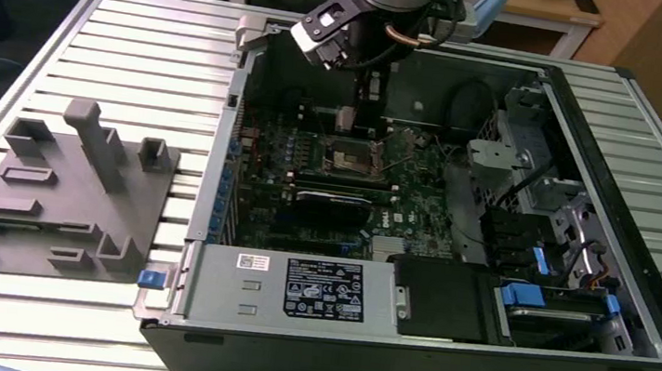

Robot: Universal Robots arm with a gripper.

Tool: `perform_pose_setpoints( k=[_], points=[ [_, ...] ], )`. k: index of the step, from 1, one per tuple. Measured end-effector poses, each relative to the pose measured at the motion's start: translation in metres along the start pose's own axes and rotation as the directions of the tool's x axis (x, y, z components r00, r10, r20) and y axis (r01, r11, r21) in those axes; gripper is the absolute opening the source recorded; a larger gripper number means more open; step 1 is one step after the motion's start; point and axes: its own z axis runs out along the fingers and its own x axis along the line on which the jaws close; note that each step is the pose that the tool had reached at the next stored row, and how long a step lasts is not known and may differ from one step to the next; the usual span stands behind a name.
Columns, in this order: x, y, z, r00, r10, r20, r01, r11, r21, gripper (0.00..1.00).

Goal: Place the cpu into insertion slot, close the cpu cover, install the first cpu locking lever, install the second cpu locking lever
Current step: 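Place the cpu into insertion slot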

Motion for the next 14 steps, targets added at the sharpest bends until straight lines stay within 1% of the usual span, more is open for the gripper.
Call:
perform_pose_setpoints(
  k=[5, 8, 12, 14],
  points=[
    [0.0, -0.0004, 0.0001, 1.0, 0.006, 0.0002, -0.006, 1.0, -0.0005, 0.54],
    [-0.0002, -0.0005, 0.0015, 1.0, 0.006, -0.0014, -0.006, 1.0, -0.0054, 0.54],
    [-0.0008, -0.0007, 0.0043, 1.0, 0.006, -0.0073, -0.006, 0.9999, -0.0117, 0.54],
    [-0.0009, -0.0007, 0.0058, 0.9999, 0.006, -0.0083, -0.006, 0.9999, -0.0135, 0.54]
  ],
)
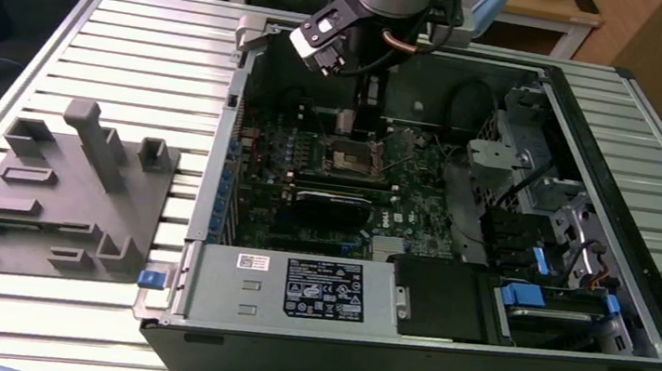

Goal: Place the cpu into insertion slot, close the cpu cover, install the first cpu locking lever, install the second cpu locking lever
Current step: 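Place the cpu into insertion slot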

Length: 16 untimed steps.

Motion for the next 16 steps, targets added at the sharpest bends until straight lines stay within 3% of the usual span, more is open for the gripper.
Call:
perform_pose_setpoints(
  k=[16],
  points=[
    [0.0034, -0.001, 0.004, 1.0, 0.001, 0.0001, -0.001, 1.0, -0.0002, 0.54]
  ],
)
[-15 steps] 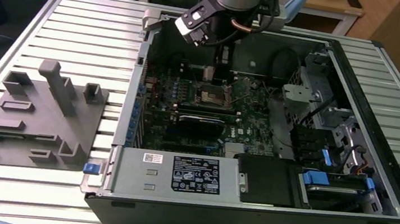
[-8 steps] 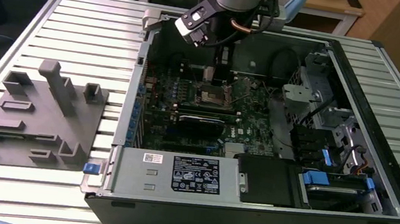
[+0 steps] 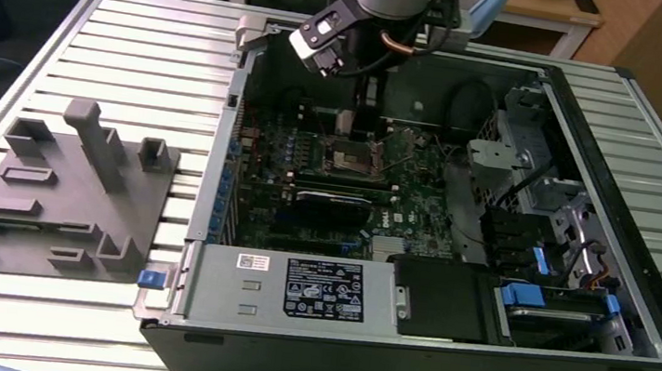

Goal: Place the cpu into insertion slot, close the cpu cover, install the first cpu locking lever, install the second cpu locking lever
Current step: 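Place the cpu into insertion slot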

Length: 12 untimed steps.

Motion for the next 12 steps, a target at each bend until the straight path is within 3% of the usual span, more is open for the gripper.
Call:
perform_pose_setpoints(
  k=[12],
  points=[
    [0.0013, -0.0002, 0.0034, 1.0, 0.001, 0.0, -0.001, 1.0, 0.0, 0.54]
  ],
)
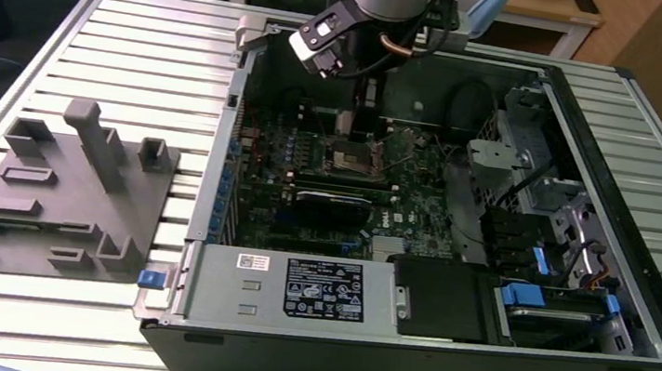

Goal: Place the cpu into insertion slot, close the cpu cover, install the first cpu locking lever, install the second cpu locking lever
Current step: 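Place the cpu into insertion slot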

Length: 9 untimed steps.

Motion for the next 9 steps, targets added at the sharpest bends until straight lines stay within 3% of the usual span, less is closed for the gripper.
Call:
perform_pose_setpoints(
  k=[9],
  points=[
    [-0.0001, -0.0003, 0.0076, 1.0, 0.004, 0.0005, -0.004, 1.0, 0.0001, 0.54]
  ],
)
